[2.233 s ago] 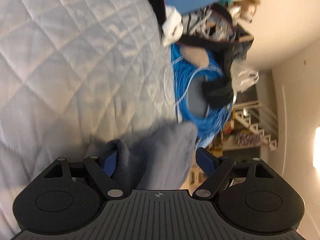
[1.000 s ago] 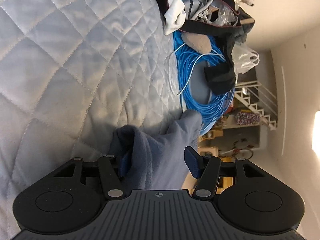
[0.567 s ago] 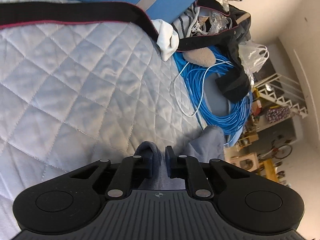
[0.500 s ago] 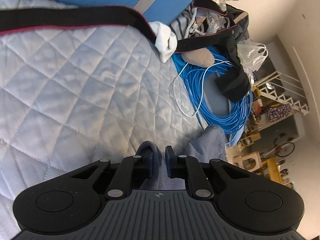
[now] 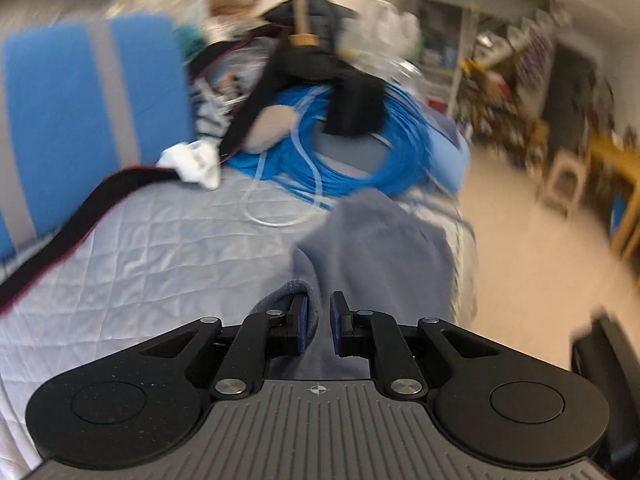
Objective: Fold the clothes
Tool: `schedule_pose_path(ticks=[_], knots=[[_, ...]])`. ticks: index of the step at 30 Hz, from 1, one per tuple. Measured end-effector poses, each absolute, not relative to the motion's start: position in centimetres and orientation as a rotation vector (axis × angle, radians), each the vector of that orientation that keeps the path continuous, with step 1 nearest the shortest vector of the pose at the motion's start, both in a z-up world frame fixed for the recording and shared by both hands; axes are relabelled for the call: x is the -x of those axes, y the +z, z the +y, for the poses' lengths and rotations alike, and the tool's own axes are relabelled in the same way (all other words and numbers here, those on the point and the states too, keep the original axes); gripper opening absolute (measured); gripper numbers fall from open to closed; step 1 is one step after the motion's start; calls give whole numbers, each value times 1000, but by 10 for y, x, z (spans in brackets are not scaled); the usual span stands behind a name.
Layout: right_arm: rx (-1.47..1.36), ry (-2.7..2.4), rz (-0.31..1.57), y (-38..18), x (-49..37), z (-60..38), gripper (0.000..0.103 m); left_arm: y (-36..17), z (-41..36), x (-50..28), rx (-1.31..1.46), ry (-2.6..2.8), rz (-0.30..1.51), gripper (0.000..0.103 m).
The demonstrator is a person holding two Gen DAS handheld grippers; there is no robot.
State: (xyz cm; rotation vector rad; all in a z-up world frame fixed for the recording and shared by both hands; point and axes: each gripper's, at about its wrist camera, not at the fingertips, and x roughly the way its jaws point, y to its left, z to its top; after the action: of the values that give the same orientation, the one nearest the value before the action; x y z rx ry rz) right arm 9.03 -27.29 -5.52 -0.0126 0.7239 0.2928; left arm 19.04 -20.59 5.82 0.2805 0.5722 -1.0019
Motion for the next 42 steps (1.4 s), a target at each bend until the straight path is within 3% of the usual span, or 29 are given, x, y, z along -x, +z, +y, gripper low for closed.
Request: schedule_pose_path(ticks=[6, 11, 13, 19, 25, 31, 33, 34, 35, 36, 42], knots=[[10, 295, 723, -55, -90, -274, 103, 36, -218, -163, -482, -949, 502, 12], [2, 299, 722, -56, -90, -276, 103, 33, -207, -177, -493, -935, 539, 49], [-1, 300, 721, -56, -90, -276, 103, 31, -202, -186, -496, -933, 558, 53], [-5, 301, 719, -56, -90, -276, 103, 29, -180, -244, -315, -1032, 770, 53], [-5, 300, 719, -56, -90, -275, 103, 2, -152, -334, 202, -1110, 1103, 53], [-7, 301, 720, -56, -92, -277, 103, -15, -157, -358, 395, -1210, 1195, 53], [-7, 301, 720, -56, -92, -277, 103, -18, -163, -362, 424, -1228, 1229, 51], [-6, 301, 720, -56, -92, -277, 103, -20, -165, -363, 433, -1228, 1238, 43], [-6, 301, 720, -56, -92, -277, 103, -21, -165, -367, 438, -1212, 1238, 17], [-6, 301, 720, -56, -92, -277, 103, -22, -164, -371, 441, -1182, 1236, 7], [21, 292, 730, -57, -93, -273, 103, -28, -158, -401, 439, -1049, 1233, 3]])
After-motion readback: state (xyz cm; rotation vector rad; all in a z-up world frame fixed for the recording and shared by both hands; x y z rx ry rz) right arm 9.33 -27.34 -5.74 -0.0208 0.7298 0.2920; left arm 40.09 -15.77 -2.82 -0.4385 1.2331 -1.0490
